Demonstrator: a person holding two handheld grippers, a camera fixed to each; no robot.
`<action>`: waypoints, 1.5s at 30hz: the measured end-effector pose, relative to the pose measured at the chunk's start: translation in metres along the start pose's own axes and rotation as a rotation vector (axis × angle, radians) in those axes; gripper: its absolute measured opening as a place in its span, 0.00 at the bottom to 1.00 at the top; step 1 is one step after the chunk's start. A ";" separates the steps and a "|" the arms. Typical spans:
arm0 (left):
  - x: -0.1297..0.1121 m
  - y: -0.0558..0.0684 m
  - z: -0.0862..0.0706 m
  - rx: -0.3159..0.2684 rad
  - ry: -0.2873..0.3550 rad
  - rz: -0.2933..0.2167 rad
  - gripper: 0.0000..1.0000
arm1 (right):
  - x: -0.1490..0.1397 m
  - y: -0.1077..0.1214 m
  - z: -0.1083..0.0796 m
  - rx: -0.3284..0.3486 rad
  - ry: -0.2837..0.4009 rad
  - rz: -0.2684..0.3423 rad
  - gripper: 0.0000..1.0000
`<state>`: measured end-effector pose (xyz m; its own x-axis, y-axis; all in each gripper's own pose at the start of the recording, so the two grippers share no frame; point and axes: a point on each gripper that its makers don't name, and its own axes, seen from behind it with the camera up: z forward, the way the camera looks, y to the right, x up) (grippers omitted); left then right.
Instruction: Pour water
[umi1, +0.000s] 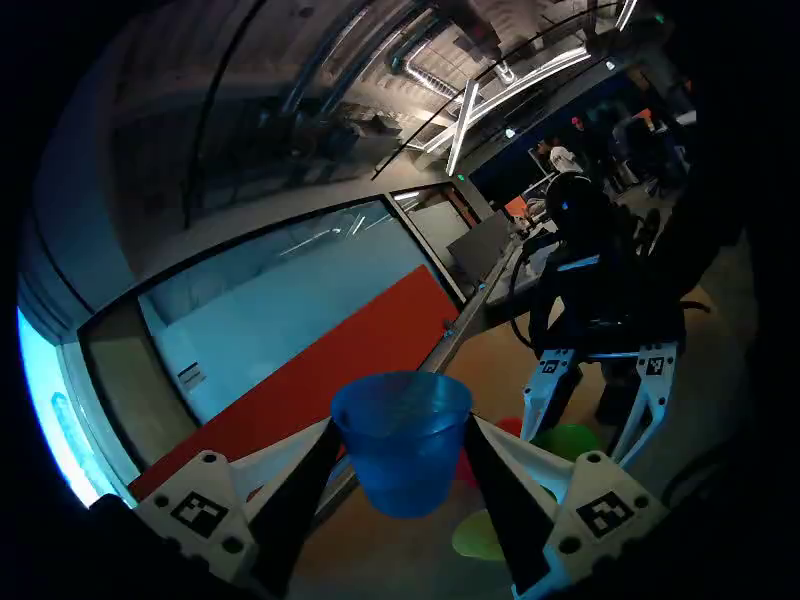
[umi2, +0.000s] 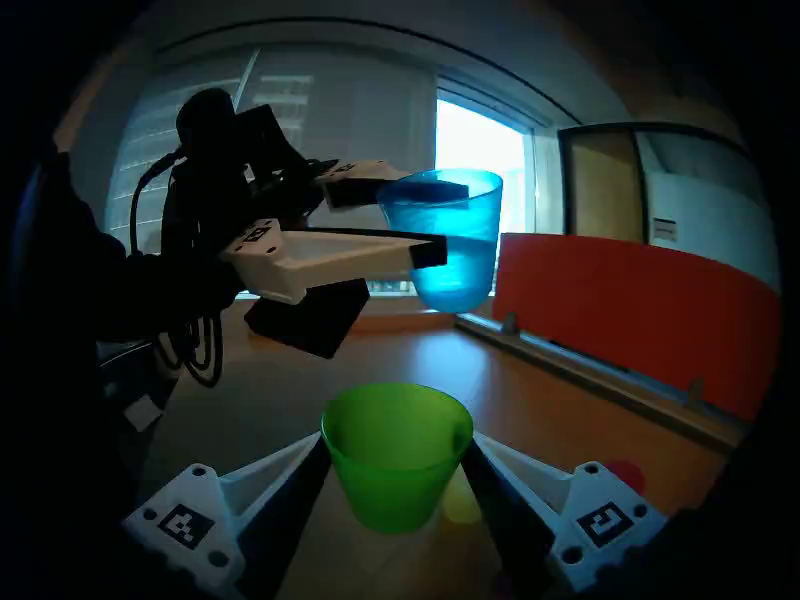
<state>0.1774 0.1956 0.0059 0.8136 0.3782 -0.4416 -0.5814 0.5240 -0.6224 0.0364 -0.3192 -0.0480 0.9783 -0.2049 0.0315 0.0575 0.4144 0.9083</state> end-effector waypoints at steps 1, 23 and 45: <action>0.000 0.000 0.000 0.001 -0.001 0.003 0.84 | 0.000 0.000 0.000 0.001 0.000 0.000 0.90; 0.006 0.004 -0.009 -0.006 0.022 0.064 0.84 | 0.004 -0.004 0.006 0.011 0.000 -0.014 0.90; 0.010 0.012 -0.014 -0.025 0.041 0.114 0.84 | 0.005 0.000 0.008 0.014 -0.008 -0.022 0.90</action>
<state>0.1786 0.1952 -0.0157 0.7418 0.4027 -0.5362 -0.6705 0.4599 -0.5822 0.0393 -0.3272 -0.0445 0.9751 -0.2213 0.0149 0.0762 0.3974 0.9145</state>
